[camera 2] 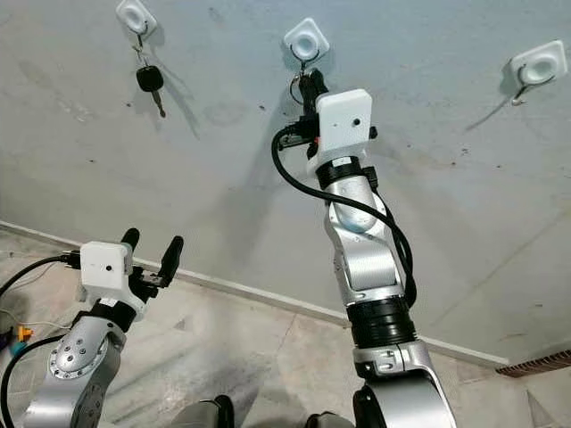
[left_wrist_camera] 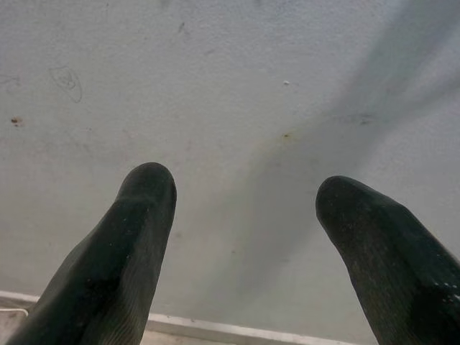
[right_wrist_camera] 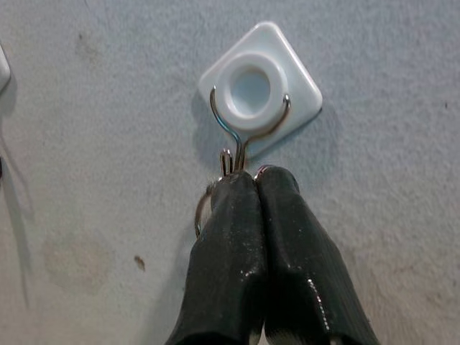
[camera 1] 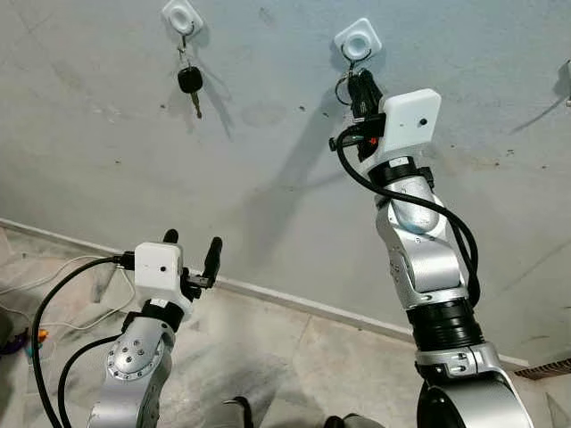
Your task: Hang keys on a hook
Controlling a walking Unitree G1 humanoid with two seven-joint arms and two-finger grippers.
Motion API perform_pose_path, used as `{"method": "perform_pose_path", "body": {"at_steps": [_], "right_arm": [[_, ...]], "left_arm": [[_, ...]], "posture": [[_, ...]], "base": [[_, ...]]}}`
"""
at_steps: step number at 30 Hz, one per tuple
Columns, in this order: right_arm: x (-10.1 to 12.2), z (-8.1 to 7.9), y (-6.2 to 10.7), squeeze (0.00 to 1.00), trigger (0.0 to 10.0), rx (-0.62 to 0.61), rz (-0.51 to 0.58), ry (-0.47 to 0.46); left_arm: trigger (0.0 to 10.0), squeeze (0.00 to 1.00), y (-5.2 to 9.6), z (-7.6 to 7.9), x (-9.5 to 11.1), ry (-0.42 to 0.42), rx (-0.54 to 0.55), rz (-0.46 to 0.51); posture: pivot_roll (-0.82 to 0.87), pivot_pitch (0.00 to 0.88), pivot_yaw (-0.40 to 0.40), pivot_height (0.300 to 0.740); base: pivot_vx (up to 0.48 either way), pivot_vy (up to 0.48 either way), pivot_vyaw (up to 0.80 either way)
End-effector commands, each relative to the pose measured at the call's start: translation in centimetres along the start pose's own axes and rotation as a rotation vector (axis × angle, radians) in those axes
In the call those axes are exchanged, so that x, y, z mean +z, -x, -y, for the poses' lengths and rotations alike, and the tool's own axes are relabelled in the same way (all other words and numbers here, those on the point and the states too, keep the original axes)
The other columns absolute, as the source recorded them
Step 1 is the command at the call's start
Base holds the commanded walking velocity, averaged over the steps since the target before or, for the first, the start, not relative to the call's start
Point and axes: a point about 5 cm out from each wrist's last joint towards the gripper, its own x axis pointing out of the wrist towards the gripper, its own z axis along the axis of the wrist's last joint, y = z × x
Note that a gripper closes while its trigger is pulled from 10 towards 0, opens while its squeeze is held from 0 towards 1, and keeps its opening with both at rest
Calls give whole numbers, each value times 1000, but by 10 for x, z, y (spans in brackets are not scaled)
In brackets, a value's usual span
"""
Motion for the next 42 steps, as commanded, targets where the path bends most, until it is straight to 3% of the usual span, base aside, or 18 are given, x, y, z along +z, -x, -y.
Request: {"method": "perform_pose_path", "body": {"at_steps": [1, 22, 23, 24, 25, 42], "right_arm": [[-4, 3, 2, 0, 10000, -22, -20, -4], [-20, -1, 21, 0, 10000, -22, -89, 13], [-21, -2, 22, 224, 10000, -20, -91, 12], [-21, -2, 22, 224, 10000, -20, -91, 12], [-22, -3, 23, 1000, 10000, -19, -97, 5], [-25, -11, 25, 1000, 10000, -4, -108, 18]], "left_arm": [[10000, 0, 3, 0, -5, -5, -7, -30], [10000, 0, -1, 2, -6, -7, -19, -31], [10000, 0, -1, 2, -6, -7, -20, -31], [10000, 0, -1, 2, -6, -7, -20, -31], [10000, 0, -2, 2, -6, -7, -22, -31], [10000, 0, -4, 0, -6, -14, -21, -28]], "posture": [[113, 188, 33, 740], [101, 179, 35, 740], [101, 178, 34, 740], [101, 178, 34, 740], [101, 175, 32, 740], [106, 169, 41, 740]], "base": [[0, 0, 0], [0, 0, 0], [0, 0, 0], [0, 0, 0], [0, 0, 0], [0, 0, 0]]}}
